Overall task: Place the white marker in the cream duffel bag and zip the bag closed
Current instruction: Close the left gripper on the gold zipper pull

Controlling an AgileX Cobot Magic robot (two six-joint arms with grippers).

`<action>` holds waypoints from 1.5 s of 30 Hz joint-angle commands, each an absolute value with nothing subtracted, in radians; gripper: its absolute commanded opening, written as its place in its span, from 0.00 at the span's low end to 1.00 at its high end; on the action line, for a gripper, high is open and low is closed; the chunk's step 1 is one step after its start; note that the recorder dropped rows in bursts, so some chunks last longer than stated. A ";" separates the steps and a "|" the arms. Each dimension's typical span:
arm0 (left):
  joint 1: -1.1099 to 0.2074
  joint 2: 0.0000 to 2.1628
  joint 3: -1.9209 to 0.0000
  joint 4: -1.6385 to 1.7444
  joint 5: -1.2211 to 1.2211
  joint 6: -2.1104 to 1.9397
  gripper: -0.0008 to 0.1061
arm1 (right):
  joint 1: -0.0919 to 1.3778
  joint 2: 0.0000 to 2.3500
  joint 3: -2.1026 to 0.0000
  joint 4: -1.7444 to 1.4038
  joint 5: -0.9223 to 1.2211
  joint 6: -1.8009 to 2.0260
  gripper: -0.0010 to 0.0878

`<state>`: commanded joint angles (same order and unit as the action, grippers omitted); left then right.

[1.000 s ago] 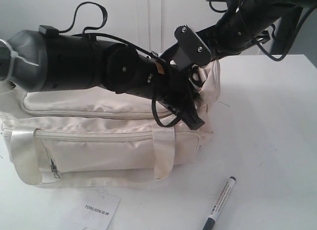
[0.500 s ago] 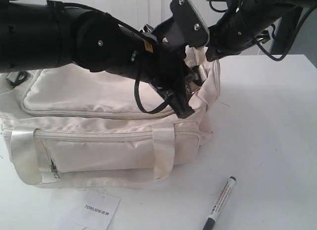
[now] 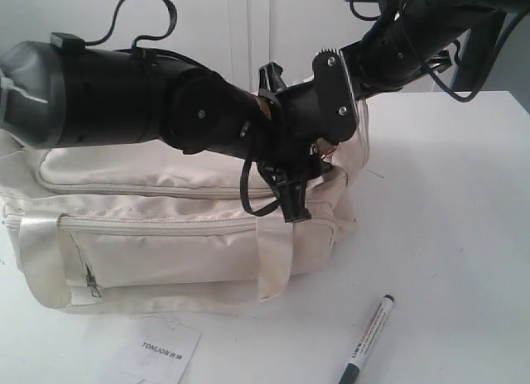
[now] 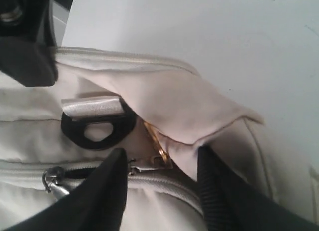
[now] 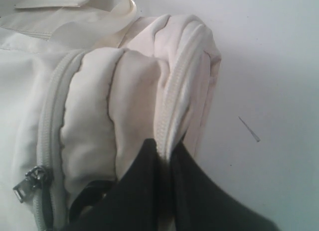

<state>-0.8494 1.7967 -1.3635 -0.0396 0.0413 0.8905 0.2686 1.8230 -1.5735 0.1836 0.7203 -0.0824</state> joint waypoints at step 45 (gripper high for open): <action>-0.845 1.875 -1.363 -0.177 -0.068 0.733 0.41 | 0.269 1.823 -1.573 0.184 0.710 -0.082 0.01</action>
